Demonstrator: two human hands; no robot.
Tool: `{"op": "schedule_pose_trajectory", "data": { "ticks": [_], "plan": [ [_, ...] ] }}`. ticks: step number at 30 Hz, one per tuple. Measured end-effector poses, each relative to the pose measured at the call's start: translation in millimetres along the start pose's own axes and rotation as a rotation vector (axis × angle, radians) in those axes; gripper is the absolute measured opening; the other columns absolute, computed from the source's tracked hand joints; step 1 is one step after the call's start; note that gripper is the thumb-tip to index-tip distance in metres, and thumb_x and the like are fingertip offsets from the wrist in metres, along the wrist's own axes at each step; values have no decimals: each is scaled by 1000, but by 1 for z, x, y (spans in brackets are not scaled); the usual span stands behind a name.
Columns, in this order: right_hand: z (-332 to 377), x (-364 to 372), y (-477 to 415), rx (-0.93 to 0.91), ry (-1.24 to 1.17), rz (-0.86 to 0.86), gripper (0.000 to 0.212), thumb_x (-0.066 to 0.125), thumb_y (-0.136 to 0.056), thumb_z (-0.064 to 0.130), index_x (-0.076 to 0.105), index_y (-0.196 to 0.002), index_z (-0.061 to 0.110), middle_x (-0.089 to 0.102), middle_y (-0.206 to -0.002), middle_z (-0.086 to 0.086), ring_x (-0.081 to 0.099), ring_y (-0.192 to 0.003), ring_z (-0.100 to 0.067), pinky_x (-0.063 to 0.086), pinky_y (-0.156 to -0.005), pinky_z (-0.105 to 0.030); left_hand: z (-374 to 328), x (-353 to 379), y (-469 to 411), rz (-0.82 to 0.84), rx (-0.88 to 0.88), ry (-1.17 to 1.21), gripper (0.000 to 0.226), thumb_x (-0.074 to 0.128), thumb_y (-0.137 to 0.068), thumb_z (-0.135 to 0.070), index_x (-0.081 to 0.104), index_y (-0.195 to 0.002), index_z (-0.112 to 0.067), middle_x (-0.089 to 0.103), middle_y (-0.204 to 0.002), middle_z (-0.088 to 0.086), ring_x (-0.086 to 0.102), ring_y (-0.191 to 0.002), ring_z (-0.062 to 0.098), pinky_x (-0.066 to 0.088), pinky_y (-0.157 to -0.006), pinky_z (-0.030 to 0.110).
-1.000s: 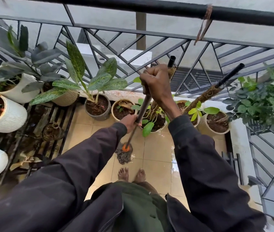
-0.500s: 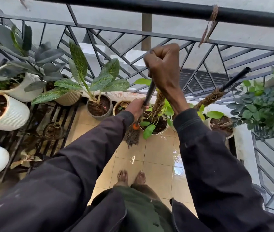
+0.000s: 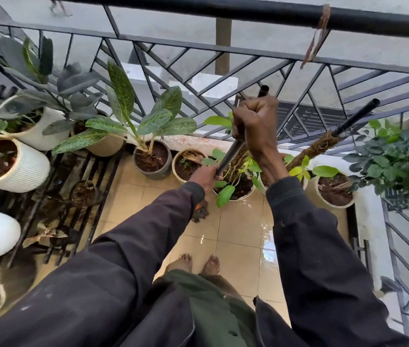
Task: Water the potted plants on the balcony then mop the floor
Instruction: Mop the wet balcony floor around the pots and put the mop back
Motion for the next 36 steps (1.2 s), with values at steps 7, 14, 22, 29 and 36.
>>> {"op": "schedule_pose_trajectory", "data": {
  "ticks": [7, 14, 22, 29, 36],
  "plan": [
    [-28, 12, 48, 80, -104, 16, 29, 59, -66, 17, 48, -40, 22, 38, -40, 8, 33, -39, -14, 31, -44, -32, 42, 29, 79, -94, -158, -35, 25, 57, -100, -10, 63, -124, -15, 69, -104, 16, 67, -97, 33, 55, -85, 43],
    [2, 43, 47, -38, -185, -8, 31, 56, -67, 6, 45, -43, 23, 35, -40, 9, 29, -37, -16, 31, -46, -26, 55, 7, 79, -305, -141, 50, 18, 49, -104, -9, 56, -118, -17, 69, -101, 16, 68, -93, 41, 51, -74, 49],
    [-9, 134, 17, -124, 110, -37, 39, 56, -72, 17, 45, -46, -10, 40, -43, -24, 37, -39, -37, 33, -35, -46, 121, -51, 11, -276, -158, 254, 27, 48, -96, -3, 63, -116, -13, 70, -105, 19, 68, -98, 36, 53, -82, 46],
    [-22, 175, 0, -38, 152, -83, 36, 57, -69, 11, 46, -47, -15, 40, -42, -27, 32, -37, -26, 30, -39, -36, 161, -83, 1, -140, -75, 194, 22, 59, -97, -11, 63, -119, -11, 70, -102, 24, 67, -95, 37, 51, -81, 44],
    [-25, 205, -15, 73, -1, -26, 32, 55, -68, -1, 47, -41, 14, 37, -39, 2, 34, -36, -13, 34, -46, -24, 203, -87, 40, -131, -90, 166, 17, 64, -95, -14, 59, -106, -25, 68, -89, 13, 67, -78, 33, 58, -71, 47]
  ]
}}
Point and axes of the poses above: each hand's wrist, its own y-axis away from the middle knuckle, its own x-axis out of the palm, z = x × y, the point moved 2 cm from there along -y, towards the middle knuckle
